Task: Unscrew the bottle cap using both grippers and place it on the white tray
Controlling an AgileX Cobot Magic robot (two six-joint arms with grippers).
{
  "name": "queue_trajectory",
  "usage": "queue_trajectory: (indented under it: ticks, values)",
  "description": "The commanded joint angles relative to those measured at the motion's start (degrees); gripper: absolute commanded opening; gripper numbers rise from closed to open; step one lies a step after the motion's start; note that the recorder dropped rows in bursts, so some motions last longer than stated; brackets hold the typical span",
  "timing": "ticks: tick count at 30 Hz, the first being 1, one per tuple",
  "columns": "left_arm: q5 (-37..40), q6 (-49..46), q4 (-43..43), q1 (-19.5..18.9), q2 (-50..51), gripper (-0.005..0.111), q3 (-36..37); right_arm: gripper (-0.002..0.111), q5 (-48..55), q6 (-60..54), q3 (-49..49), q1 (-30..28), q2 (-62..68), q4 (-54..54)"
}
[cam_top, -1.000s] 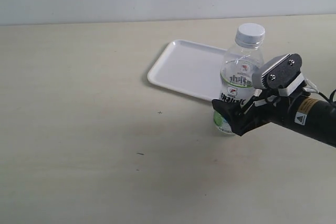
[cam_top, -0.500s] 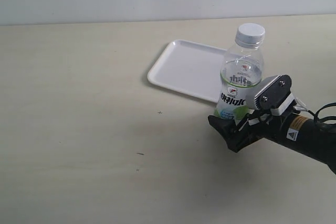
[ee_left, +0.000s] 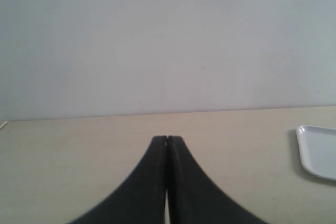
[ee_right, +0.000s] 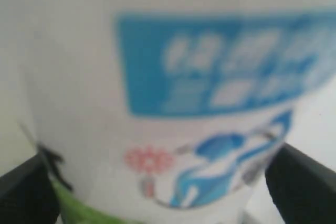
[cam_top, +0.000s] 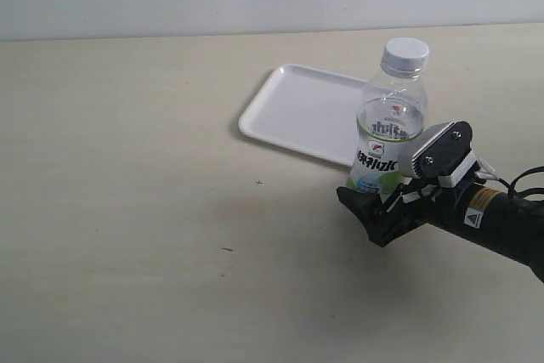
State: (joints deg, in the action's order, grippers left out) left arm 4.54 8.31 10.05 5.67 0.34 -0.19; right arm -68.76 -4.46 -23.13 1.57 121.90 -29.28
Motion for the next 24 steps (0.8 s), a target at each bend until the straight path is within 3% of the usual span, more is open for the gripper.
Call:
queue_trajectory:
  ticks: [1,24]
  values:
    - [0.07,0.23,-0.44,0.44,-0.34,0.000,0.19,0.093,-1.21,-0.13,-0.17,-0.24,0.08,-0.19]
    - [0.07,0.23,-0.44,0.44,-0.34,0.000,0.19,0.091,-1.21,0.09,-0.17,-0.24,0.08,2.23]
